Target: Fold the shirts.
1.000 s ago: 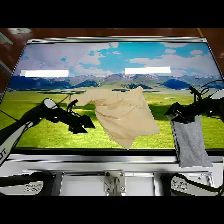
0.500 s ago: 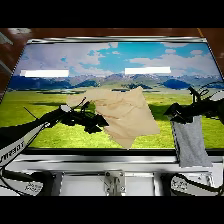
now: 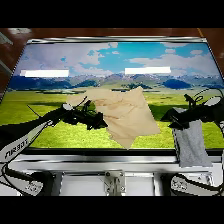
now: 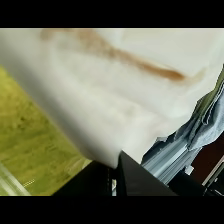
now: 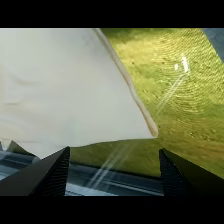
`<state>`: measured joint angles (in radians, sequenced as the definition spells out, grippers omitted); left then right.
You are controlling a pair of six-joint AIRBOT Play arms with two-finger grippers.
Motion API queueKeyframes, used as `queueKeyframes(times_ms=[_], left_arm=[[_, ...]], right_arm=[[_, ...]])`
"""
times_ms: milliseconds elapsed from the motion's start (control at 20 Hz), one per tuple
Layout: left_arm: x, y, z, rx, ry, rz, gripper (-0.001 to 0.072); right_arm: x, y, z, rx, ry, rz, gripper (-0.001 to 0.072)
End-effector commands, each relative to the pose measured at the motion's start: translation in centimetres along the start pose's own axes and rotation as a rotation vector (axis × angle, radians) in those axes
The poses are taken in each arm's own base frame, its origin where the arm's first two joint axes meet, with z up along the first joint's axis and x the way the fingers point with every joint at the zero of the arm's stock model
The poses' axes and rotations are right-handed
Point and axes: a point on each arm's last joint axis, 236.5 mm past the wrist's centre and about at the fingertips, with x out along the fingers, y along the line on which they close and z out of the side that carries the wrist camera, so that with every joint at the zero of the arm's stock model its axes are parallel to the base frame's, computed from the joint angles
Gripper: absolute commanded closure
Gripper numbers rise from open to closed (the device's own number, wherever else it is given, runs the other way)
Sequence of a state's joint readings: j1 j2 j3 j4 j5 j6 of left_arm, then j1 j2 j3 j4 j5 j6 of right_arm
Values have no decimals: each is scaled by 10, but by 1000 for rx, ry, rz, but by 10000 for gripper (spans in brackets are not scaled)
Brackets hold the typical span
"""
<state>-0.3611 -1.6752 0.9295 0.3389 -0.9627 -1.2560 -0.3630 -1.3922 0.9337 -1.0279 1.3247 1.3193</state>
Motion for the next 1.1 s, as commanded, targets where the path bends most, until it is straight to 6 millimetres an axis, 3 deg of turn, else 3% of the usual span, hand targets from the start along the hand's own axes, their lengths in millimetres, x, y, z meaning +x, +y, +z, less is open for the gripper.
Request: queueKeyframes(times_ms=[0, 200, 600, 850, 900, 950, 1000, 1050], left_arm=[[-1, -7, -15, 34, 64, -26, 670], [-3, -13, -27, 98, 114, -50, 671], [-5, -15, -28, 108, 114, -54, 671], [-7, -20, -27, 119, 107, -59, 671], [-7, -21, -26, 122, 106, -60, 670], [-8, -23, -25, 136, 101, -63, 671], [-11, -29, -23, 182, 92, -70, 671], [-15, -36, -20, 214, 79, -76, 671]], right_arm=[[20, -12, -12, 42, 41, -1, 32], [29, -12, -7, 74, 18, 18, 33], [55, -11, 1, 172, -2, 90, 33], [82, 2, -5, 79, 37, 28, 50], [87, 8, -6, 52, 40, 19, 283], [89, 13, -7, 35, 47, 17, 589], [87, 18, -9, 12, 59, 23, 655], [79, 26, -8, -43, 62, 35, 655]])
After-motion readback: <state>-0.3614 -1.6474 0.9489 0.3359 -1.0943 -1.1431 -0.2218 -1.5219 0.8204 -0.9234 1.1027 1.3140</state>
